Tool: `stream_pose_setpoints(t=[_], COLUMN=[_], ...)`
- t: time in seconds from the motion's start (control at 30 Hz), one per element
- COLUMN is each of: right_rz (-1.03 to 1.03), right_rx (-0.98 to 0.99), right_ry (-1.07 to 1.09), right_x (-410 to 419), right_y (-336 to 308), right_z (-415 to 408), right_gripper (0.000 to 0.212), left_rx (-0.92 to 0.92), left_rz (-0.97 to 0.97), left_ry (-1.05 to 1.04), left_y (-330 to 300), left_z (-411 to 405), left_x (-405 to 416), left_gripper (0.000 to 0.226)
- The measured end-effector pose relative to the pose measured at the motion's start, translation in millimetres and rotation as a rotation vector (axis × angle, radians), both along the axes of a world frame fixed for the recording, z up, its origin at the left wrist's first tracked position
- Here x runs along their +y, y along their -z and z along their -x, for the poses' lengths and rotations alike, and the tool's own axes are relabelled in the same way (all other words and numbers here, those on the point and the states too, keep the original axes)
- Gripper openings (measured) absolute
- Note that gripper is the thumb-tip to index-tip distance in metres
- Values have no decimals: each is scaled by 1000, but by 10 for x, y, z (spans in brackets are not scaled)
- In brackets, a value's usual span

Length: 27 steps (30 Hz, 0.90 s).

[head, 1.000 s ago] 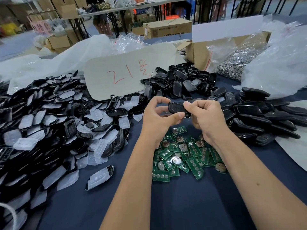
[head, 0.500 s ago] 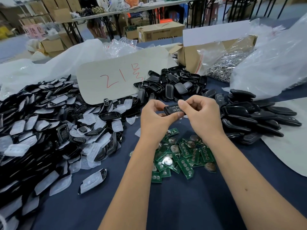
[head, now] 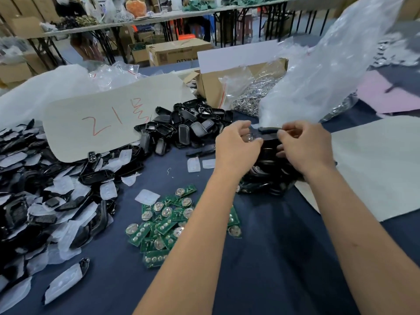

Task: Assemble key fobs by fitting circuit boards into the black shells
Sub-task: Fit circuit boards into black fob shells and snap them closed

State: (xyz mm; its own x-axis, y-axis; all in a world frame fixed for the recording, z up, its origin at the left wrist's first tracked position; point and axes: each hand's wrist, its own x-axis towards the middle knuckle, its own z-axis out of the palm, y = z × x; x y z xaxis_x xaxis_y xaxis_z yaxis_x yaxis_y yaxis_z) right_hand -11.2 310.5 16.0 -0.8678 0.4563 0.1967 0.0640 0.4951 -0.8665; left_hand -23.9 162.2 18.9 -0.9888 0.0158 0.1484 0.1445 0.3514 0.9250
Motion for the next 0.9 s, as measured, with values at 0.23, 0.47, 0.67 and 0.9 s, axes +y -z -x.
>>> stream_pose_setpoints(t=[0.23,0.47,0.67,0.9], right_rz=[-330,-584,-835,-763], right_rx=[209,-227,-533,-561], right_ry=[-43,-740,-1055,-1188], right_x=[-315,-1058,-1362,-1339], right_y=[-147,-230,-278,-221], right_z=[-50,28,-22,-31], right_gripper=[11,7,40,21], left_rx=[55,-24,75,156], left_rz=[224,609,945,857], left_ry=[-107,-192,169,76], left_y=[73,175,337,332], left_z=[18,248,447,491], left_x=[-237,-1034,-1267,-1320], left_gripper=[22,40,58,37])
